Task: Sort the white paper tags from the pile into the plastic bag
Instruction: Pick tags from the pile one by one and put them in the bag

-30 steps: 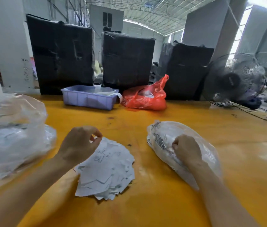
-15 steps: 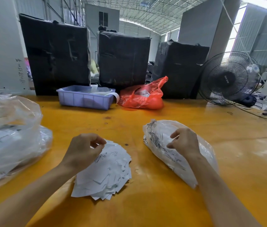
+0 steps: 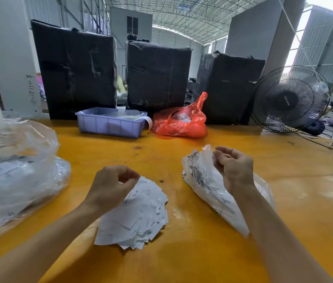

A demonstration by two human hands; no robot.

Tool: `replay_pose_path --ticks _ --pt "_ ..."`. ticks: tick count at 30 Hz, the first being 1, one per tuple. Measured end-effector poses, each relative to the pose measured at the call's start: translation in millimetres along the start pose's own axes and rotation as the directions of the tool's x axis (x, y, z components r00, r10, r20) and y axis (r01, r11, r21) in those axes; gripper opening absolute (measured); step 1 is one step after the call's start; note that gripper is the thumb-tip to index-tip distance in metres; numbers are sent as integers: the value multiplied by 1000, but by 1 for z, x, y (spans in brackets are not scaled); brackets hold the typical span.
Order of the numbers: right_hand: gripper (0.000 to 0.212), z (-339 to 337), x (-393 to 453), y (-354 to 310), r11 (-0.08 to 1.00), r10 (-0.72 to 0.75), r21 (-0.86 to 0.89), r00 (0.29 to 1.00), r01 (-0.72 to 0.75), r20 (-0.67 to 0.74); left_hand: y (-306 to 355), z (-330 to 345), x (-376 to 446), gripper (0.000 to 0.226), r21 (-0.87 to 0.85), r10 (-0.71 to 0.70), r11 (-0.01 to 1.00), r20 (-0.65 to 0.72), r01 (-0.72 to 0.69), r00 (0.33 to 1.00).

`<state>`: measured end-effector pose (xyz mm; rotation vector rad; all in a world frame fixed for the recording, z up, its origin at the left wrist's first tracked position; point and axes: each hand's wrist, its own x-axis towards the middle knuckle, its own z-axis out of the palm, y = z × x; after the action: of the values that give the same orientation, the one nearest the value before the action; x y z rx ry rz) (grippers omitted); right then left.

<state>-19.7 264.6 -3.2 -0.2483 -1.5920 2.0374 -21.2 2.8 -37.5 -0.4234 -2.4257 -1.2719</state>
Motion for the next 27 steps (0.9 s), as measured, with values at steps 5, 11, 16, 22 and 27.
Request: replay_pose_path --ticks 5,11,16,22,27 --pt "18 44 -45 1 968 142 123 881 -219 452 18 -1 0 78 -545 -166 781 291 306 942" --pt "19 65 -74 22 984 -89 -83 840 157 536 26 -7 -2 53 -582 -103 664 551 469 828" --pt "19 64 -71 26 971 -121 -131 883 200 455 22 -5 -3 19 -562 -265 660 446 498 855" --pt "17 65 -75 27 984 2 -153 844 95 536 21 -8 -3 25 -516 -259 754 336 407 906" --pt "36 64 -72 25 977 204 -164 794 -134 573 17 -4 -2 16 -498 -259 785 276 369 925"
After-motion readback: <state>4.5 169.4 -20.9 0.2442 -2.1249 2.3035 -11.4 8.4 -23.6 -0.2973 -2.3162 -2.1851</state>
